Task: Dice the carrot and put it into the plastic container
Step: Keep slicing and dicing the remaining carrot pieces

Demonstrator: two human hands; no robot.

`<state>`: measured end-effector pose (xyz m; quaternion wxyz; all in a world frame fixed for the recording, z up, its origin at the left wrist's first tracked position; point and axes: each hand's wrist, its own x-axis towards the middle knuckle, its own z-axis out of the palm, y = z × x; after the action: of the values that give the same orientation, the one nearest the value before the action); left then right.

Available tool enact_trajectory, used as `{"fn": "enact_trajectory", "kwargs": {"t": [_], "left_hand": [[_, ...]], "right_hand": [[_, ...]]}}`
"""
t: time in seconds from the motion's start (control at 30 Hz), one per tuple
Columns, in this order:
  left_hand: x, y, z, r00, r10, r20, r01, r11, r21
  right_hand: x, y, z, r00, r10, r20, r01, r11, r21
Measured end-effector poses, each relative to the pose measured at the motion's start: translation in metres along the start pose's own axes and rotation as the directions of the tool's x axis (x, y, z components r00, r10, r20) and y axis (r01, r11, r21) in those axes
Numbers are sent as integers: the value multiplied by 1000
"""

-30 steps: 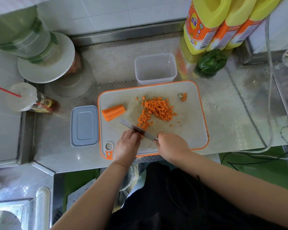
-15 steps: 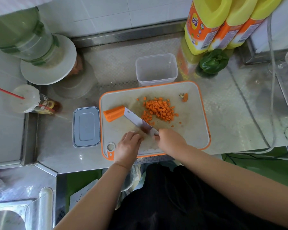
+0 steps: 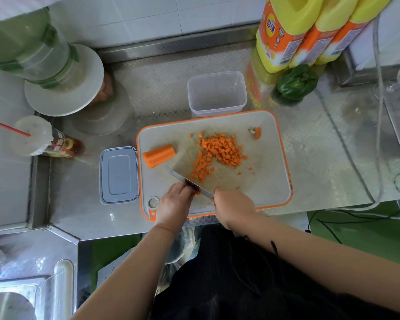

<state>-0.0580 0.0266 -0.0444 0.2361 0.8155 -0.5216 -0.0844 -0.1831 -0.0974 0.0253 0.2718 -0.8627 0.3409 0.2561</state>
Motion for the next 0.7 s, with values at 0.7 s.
{"fn": "enact_trajectory", "kwargs": {"t": [0.7], "left_hand": [[-15,0,-14,983,-118,-141,122,992,20]], "right_hand": [[0,15,-14,999,-38,23,33,984,177]]}}
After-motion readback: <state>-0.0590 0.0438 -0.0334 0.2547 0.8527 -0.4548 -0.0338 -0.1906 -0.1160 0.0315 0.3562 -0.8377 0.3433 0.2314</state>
